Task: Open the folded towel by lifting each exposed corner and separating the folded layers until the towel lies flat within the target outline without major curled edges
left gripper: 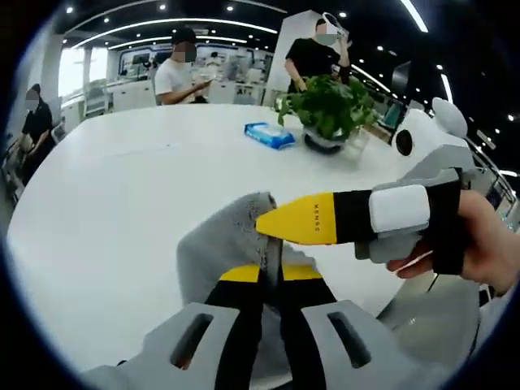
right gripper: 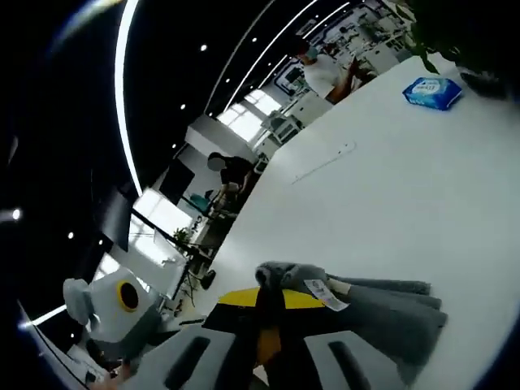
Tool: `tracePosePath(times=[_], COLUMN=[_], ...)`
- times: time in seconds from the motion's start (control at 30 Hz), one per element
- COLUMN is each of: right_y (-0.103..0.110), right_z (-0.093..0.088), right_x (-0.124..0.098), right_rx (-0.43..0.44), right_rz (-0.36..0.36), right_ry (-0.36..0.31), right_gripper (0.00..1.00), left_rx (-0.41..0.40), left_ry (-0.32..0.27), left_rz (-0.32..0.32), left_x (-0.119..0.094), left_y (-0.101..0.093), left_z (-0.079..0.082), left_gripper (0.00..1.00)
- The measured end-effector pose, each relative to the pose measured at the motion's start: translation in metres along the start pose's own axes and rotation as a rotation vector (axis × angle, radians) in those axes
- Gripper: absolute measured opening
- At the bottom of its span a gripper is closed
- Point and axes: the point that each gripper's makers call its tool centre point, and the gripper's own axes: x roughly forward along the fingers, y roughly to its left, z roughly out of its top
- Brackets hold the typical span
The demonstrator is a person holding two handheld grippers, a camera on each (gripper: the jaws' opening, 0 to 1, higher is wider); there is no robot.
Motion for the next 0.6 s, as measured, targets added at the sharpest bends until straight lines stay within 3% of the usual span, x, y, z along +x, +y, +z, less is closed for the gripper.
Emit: tracePosePath(times=[0.13,0.17,0.27,0.4,0.5,0.6], right_y=[-0.009,-0.014,-0.031,-0.051,-0.051,-0.057], right_z=[0.001,-0.004,-0.023,-0.066,-0.096,-0.114], right_x=[-0.010,-0.013,-0.016,-0.008,0.006,0.014], right_rx=[-0.158,-0.185,-0.273,-0.420,-0.460,-0.531], right_rz=[-0.045,-0.071,-0.138,-0.180,-0.144,-0.144], right_ry=[-0.023,-0.001,0.086,0.266,0.365,0.437], right_gripper=[0.15,0.14,0.08,0.00,0.00,0.00], left_rx=[0.020,0.032,0.029,0.057,0.088,0.092], left_ry=[0.035,0.039,0.059,0.115,0.139,0.151], left_rz=[-0.009,-0.010,-0.014,-0.038,-0.031,-0.027], left_x=[-0.008,-0.009,-0.017,-0.028,-0.035,-0.039], left_y=[0.013,0.017,0.029,0.041,0.051,0.059], left_z=[0.003,0.004,0.009,0.009,0.010,0.011], left_gripper=[0.05,0.05,0.04,0.04,0.04,0.04])
